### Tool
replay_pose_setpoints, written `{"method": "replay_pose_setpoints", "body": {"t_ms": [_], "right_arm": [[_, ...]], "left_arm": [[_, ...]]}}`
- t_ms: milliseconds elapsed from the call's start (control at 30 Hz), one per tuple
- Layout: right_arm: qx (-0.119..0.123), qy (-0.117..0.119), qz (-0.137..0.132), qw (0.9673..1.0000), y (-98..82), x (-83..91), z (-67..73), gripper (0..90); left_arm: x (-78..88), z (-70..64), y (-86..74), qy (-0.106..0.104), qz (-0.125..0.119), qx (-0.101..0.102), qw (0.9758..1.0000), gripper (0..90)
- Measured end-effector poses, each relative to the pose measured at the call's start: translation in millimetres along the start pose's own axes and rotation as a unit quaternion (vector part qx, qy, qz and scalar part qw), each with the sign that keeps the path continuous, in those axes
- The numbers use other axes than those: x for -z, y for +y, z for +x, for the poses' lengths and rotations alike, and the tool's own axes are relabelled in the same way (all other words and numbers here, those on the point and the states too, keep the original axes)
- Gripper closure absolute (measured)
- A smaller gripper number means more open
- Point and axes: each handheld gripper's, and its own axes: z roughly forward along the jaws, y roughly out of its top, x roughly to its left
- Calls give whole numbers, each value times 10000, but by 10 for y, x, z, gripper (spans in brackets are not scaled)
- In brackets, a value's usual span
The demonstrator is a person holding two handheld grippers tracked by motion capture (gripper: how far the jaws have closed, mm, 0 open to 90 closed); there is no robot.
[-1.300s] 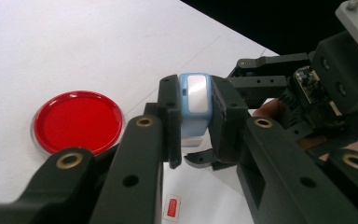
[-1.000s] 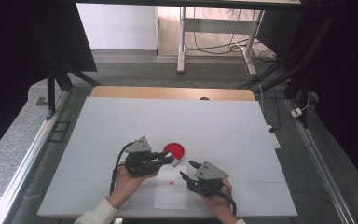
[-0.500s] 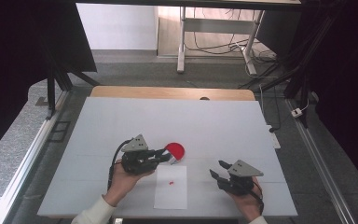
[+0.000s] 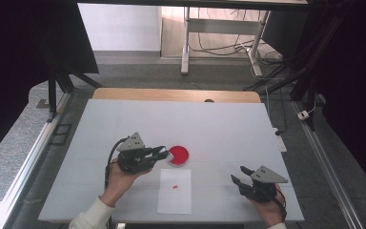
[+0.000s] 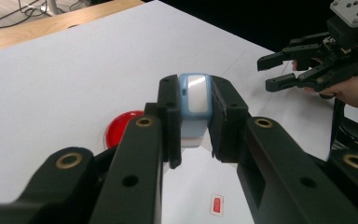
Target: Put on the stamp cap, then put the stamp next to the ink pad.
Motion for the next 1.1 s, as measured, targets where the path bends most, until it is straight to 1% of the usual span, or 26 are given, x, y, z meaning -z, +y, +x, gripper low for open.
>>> {"method": "replay_pose_setpoints", "body": {"t_ms": [267, 367, 467, 733, 800, 867, 900, 967, 1067, 1100], "right_arm": [[58, 30, 56, 10000, -1, -40, 9, 477], [73, 28, 81, 9999, 1, -43, 7, 477], [67, 21, 72, 9999, -2, -43, -1, 477], [25, -5, 77, 10000, -4, -46, -20, 476], [37, -8, 86, 10000, -8, -52, -21, 476], [31, 4, 84, 10000, -10, -58, -22, 477], [34, 1, 84, 10000, -9, -61, -22, 476], [20, -2, 79, 10000, -7, -62, -21, 476], [15, -13, 94, 10000, -10, -65, -25, 475], [15, -13, 97, 10000, -12, -67, -28, 475]], "left_arm": [[9, 44, -11, 157, 45, -13, 9999, 760], [-4, 76, -19, 187, 92, -2, 9998, 760], [-14, 111, -40, 284, 160, -20, 9995, 760], [-28, 220, -81, 447, 280, 37, 9986, 759], [-46, 238, -93, 517, 347, 15, 9981, 759], [-72, 256, -110, 637, 449, -43, 9970, 759], [-84, 266, -119, 661, 493, -56, 9966, 759], [-116, 292, -147, 693, 537, -17, 9961, 759], [-178, 341, -194, 793, 701, -7, 9944, 758], [-200, 358, -208, 791, 746, 16, 9941, 759]]}}
